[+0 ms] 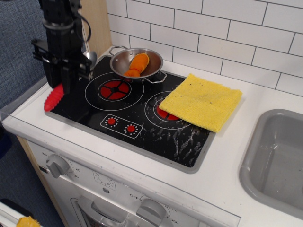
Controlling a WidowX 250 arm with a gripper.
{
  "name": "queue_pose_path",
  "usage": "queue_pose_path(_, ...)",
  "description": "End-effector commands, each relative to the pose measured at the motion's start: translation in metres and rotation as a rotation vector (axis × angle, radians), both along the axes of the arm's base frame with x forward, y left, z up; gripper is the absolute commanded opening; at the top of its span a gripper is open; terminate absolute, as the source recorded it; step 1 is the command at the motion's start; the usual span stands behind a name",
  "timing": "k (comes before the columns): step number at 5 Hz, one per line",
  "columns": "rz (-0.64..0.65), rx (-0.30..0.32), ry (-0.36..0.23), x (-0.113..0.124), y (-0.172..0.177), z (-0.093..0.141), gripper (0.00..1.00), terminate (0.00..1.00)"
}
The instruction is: Move the red spoon to the front left corner of the stove
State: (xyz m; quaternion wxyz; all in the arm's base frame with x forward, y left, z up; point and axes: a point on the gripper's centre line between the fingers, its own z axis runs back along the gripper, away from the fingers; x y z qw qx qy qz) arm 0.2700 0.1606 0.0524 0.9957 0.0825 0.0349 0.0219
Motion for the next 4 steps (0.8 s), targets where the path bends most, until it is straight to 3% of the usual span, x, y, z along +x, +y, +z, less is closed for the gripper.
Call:
queue_pose_path(1,0.030,0.020,0.002,0.0032,0.0130,-0.0028,0.00,0.00)
queue_pose_path(2,0.019,0.019,0.013,0.0070,0.0110,-0.0089,0.00,0.00)
queue_pose_path(3,0.015,0.015,0.015,0.0074,0.0094,-0.0100,1.00,0.00)
queue_pose_path(4,0.009,0.017,0.003,0.0066,0.0083,-0.0073,1.00,0.00)
